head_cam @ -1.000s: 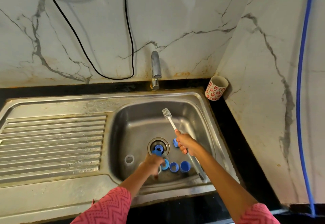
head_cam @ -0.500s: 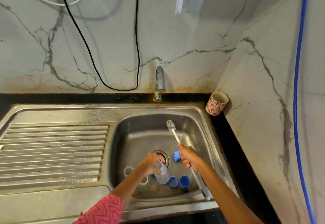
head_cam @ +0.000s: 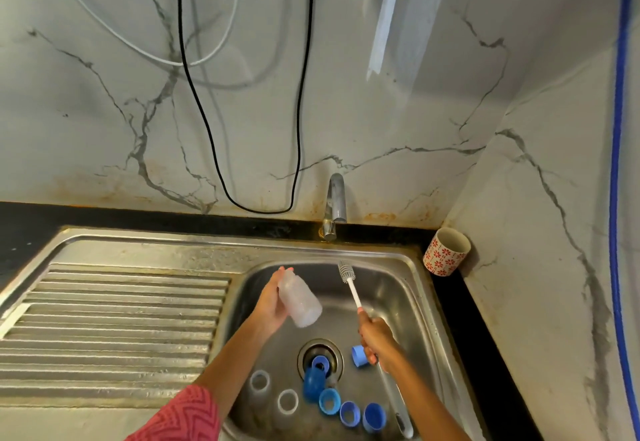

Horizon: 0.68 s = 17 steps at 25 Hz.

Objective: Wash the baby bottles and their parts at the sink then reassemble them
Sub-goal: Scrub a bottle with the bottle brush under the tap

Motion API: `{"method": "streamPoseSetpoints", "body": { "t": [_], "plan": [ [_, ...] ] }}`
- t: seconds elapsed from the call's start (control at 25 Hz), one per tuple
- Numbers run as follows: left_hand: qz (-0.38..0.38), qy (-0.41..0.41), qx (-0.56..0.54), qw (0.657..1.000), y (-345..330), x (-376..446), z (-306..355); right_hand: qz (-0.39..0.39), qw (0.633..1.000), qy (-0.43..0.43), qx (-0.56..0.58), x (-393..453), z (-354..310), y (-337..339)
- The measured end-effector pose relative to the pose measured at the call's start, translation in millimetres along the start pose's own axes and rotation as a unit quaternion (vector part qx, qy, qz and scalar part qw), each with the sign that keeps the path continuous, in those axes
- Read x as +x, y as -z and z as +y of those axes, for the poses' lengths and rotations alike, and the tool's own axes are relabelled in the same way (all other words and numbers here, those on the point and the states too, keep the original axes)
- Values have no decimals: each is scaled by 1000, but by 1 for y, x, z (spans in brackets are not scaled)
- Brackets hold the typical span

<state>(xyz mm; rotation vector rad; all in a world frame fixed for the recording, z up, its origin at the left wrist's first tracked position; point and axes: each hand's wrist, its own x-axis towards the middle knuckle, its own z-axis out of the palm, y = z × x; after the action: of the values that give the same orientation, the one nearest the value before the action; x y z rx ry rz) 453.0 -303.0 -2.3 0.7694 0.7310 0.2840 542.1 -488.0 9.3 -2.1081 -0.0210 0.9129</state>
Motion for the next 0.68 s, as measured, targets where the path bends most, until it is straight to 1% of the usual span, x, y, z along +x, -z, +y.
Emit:
{"method": "streamPoseSetpoints", "body": {
  "t": [0.04, 0.08, 0.12, 0.16, 0.2, 0.24, 0.32, 0.4, 0.44, 0.52, 0.6, 0.64, 0.68],
  "plan": [
    [23, 12, 9, 1000, -6, 10, 2, 6, 1000, -4, 2, 3, -1, -2],
    [59, 26, 50, 997, -14, 20, 7, 11, 1000, -10, 9, 6, -1, -3],
    [91, 34, 103, 990, -24, 33, 12, 16, 1000, -14, 16, 10, 0, -4],
    [106, 26, 171, 979, -35, 47, 20, 20, 1000, -16, 18, 15, 0, -4],
    [104, 6, 242, 965, -48, 64, 30, 27, 999, -14, 14, 23, -2, 0],
    [103, -22, 320, 942, -63, 75, 43, 35, 999, -11, 11, 32, -7, 3],
    [120, -60, 479, 867, -91, 102, 64, 52, 999, -10, 7, 46, -18, 8],
    [133, -72, 575, 804, -112, 124, 71, 55, 998, -14, 18, 57, -25, 5],
    [142, -77, 600, 783, -115, 131, 68, 54, 998, -19, 25, 60, -26, 1],
    [160, -84, 609, 772, -117, 132, 60, 54, 998, -28, 35, 65, -27, -8],
    [165, -78, 596, 782, -111, 131, 54, 46, 997, -33, 47, 69, -25, -18],
    [159, -67, 582, 794, -109, 125, 56, 40, 998, -34, 46, 69, -24, -23],
    [155, -73, 571, 803, -108, 122, 60, 34, 998, -33, 38, 68, -24, -26]
  ]
}}
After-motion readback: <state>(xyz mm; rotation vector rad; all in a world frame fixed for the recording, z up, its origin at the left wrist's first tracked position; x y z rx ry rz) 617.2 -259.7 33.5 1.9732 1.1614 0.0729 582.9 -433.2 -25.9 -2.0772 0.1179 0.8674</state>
